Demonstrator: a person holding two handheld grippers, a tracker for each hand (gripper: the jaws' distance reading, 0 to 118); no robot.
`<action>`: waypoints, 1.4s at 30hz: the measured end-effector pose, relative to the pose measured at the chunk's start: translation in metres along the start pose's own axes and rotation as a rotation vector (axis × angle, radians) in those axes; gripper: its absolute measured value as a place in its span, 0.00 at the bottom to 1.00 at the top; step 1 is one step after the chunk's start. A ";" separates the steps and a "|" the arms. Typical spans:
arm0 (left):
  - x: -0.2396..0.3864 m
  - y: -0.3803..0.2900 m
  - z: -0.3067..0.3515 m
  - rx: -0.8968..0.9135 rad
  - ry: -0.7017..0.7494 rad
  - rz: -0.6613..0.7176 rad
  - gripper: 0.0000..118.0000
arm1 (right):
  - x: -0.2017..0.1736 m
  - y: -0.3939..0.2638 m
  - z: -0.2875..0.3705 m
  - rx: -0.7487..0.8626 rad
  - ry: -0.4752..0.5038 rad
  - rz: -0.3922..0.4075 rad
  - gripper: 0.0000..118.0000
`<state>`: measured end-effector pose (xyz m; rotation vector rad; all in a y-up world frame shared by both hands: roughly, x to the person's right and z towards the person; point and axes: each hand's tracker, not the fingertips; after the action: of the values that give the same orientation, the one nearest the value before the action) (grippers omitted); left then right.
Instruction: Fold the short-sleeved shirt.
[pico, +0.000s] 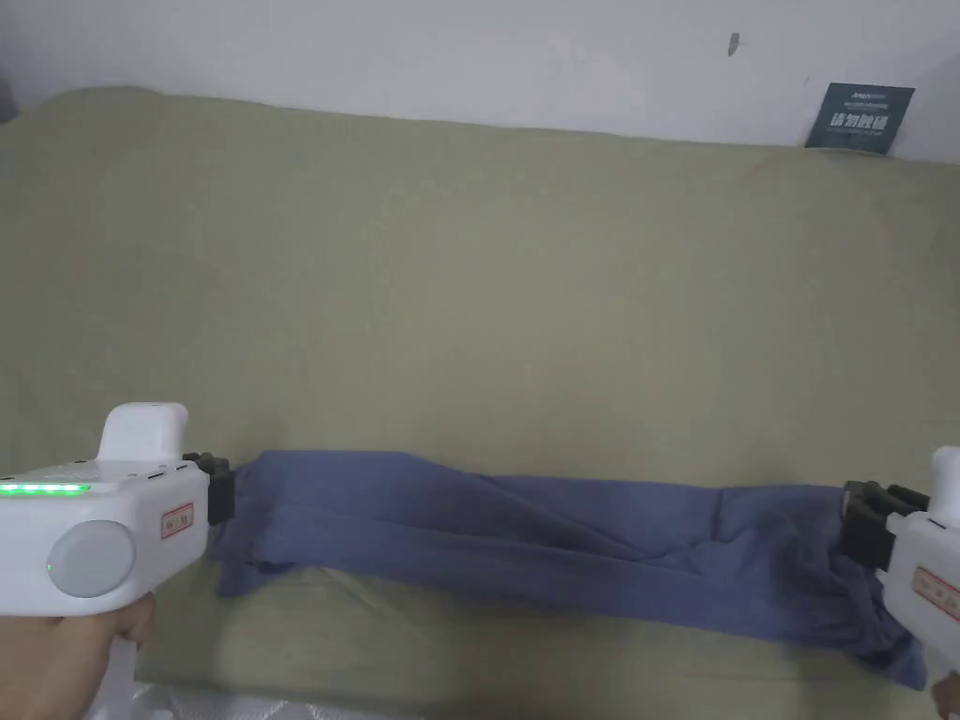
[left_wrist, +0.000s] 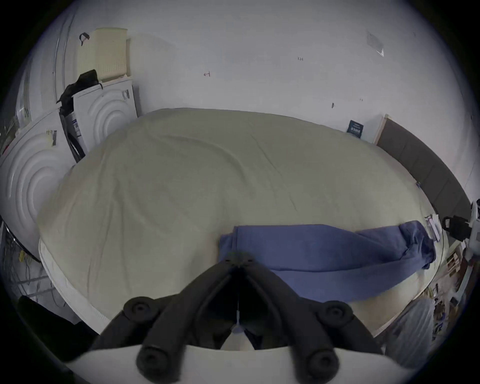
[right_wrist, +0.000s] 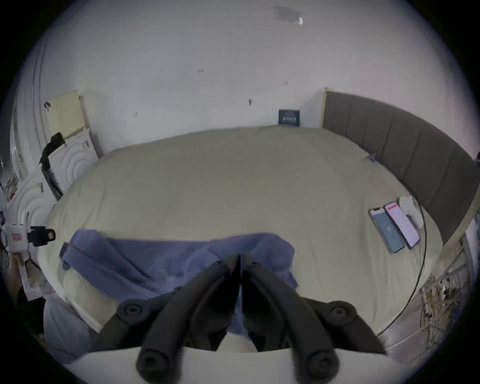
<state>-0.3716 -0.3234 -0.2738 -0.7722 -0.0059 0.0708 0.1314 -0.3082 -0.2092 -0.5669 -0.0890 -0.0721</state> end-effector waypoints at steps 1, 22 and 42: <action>0.001 0.001 0.000 0.005 0.001 -0.001 0.00 | -0.010 -0.001 0.000 0.016 0.004 0.005 0.06; -0.115 0.031 -0.085 -0.444 -0.565 0.431 0.01 | -0.118 0.006 -0.005 0.279 -0.018 0.103 0.06; -0.060 -0.011 -0.123 -0.534 -0.661 0.580 0.10 | -0.118 0.014 -0.007 0.243 0.029 0.088 0.06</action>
<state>-0.4265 -0.4207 -0.3535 -1.2343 -0.4444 0.9021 0.0158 -0.2948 -0.2345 -0.3260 -0.0431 0.0164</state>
